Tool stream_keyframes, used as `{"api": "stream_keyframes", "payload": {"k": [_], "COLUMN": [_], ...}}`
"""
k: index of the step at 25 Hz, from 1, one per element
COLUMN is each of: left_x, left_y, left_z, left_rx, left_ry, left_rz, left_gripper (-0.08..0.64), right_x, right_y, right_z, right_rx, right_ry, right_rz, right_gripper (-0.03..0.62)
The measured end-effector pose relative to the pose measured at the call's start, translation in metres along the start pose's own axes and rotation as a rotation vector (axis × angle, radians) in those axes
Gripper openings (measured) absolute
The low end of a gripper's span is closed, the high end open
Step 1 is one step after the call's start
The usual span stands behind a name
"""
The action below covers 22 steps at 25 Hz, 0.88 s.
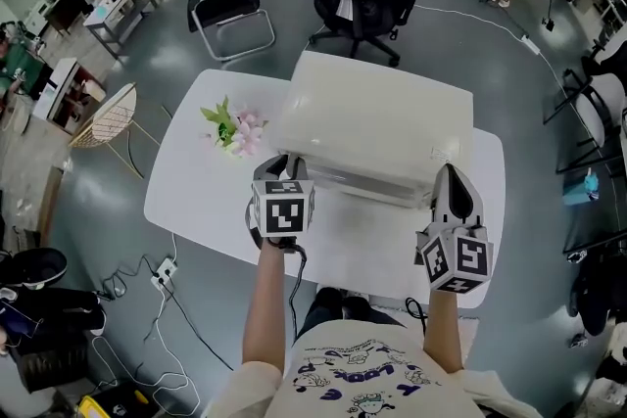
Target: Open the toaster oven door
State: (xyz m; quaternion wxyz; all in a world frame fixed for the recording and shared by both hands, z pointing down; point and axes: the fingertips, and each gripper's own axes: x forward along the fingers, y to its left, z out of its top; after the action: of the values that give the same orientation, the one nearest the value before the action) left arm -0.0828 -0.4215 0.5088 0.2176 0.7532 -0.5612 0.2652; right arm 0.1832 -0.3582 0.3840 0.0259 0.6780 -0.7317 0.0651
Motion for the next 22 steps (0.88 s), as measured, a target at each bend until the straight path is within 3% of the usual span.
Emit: {"api": "stream_keyframes", "payload": {"k": [22], "left_x": [-0.026], "left_y": [-0.002], "left_z": [-0.035], "left_rx": [-0.003], "left_ry": [0.047], "left_rz": [0.061], "left_gripper": [0.08], "right_x": [-0.03], "right_y": [0.001], "right_z": [-0.007], "right_rx": [0.0], "right_ry": [0.019], "right_rz": [0.057], "right_gripper": [-0.003]}}
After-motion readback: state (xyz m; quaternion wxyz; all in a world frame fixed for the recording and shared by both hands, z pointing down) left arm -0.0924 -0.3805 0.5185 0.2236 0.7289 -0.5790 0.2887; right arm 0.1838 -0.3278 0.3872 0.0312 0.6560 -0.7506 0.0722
